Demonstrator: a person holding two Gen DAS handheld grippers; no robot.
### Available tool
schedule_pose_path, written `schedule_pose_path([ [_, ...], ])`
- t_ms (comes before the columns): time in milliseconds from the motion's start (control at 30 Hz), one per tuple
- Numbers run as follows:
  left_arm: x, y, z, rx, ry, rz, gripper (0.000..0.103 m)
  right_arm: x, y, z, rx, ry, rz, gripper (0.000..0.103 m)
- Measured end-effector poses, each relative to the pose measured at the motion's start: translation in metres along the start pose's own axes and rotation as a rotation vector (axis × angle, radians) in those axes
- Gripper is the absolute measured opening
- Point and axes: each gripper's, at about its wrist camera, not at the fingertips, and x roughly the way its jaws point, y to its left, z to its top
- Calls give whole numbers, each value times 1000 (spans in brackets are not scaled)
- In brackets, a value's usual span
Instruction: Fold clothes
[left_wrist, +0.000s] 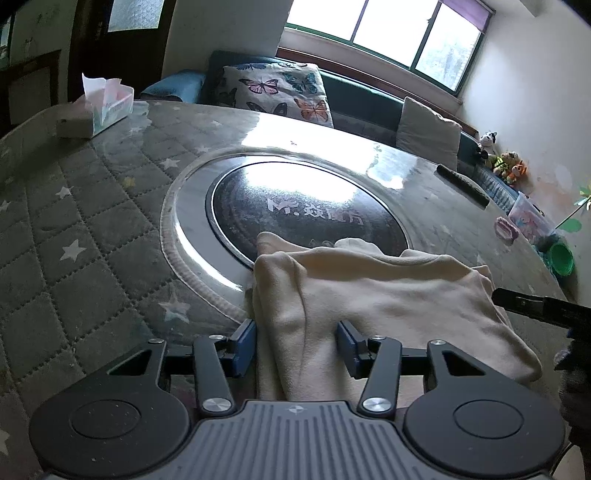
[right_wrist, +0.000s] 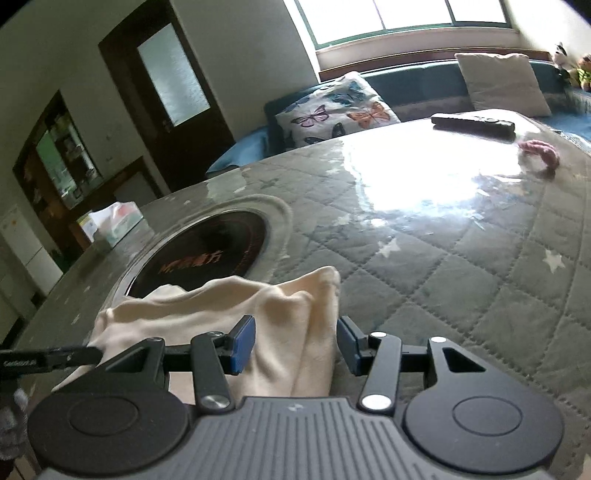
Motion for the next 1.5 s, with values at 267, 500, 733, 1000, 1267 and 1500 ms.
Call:
schedule_pose_path([
  [267,-1,-6,-1,2,7,13,49,8,0,-2,2,2,36,48],
  [500,-2,-6,2,-9,13,-30,21,6,6,-3,11,-4,70,12],
  [733,-14,-25,18,41,-22,-55,18,-26,10,-1,31,-77,91,11],
  [1000,-12,-75,44,135,-58,-124,18,-72,4,8,34,-169,54,10],
  [1267,8,-133,65,204,-56,-174,18,-113,-20,28,38,-257,-32,10],
  [1500,26,-180,80,250,-46,-194,18,-137,-49,46,46,-311,-89,10],
])
